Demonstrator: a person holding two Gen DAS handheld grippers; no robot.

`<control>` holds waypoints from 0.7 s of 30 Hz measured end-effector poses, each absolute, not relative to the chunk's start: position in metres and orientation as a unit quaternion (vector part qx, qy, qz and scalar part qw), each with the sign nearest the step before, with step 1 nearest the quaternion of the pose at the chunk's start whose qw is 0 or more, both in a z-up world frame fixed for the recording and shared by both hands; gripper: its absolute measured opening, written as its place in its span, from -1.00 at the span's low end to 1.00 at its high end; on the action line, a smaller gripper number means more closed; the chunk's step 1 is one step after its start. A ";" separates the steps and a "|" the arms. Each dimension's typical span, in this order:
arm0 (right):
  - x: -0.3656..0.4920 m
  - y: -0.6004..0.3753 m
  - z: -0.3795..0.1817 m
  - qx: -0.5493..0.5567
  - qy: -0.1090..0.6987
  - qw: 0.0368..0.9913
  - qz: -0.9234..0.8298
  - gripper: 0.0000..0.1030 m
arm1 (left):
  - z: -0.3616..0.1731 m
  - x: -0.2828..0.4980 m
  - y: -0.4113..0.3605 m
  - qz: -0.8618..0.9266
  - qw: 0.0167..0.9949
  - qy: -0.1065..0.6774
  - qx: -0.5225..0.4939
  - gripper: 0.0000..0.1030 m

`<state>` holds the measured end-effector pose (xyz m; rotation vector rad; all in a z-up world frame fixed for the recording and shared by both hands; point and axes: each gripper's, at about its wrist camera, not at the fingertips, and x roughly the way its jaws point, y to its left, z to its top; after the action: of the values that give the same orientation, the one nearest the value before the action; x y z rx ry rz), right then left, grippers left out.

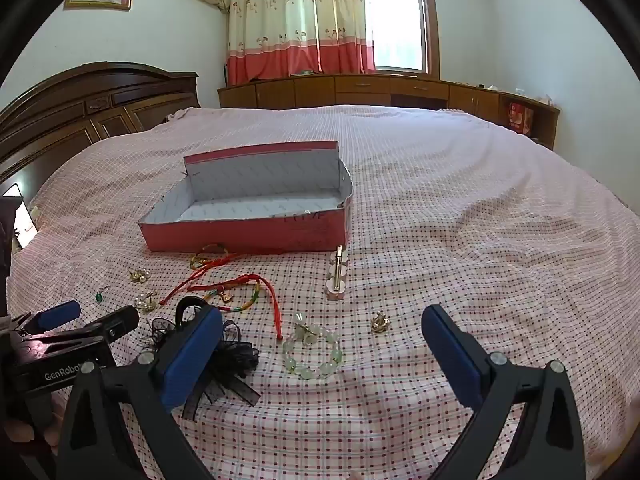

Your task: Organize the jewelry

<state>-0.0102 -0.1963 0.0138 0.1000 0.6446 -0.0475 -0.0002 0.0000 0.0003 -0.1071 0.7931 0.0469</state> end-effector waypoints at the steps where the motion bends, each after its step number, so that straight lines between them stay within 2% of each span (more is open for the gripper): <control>1: -0.010 -0.196 0.014 0.050 0.316 0.947 -0.023 0.97 | 0.001 0.000 0.000 0.023 0.921 0.384 -0.052 0.82; 21: -0.010 -0.197 0.014 0.049 0.317 0.947 -0.023 0.97 | 0.000 -0.001 0.000 0.023 0.921 0.385 -0.053 0.82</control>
<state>-0.0105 -0.1966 0.0139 0.0997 0.6457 -0.0468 -0.0008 0.0003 0.0001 -0.1099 0.7918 0.0464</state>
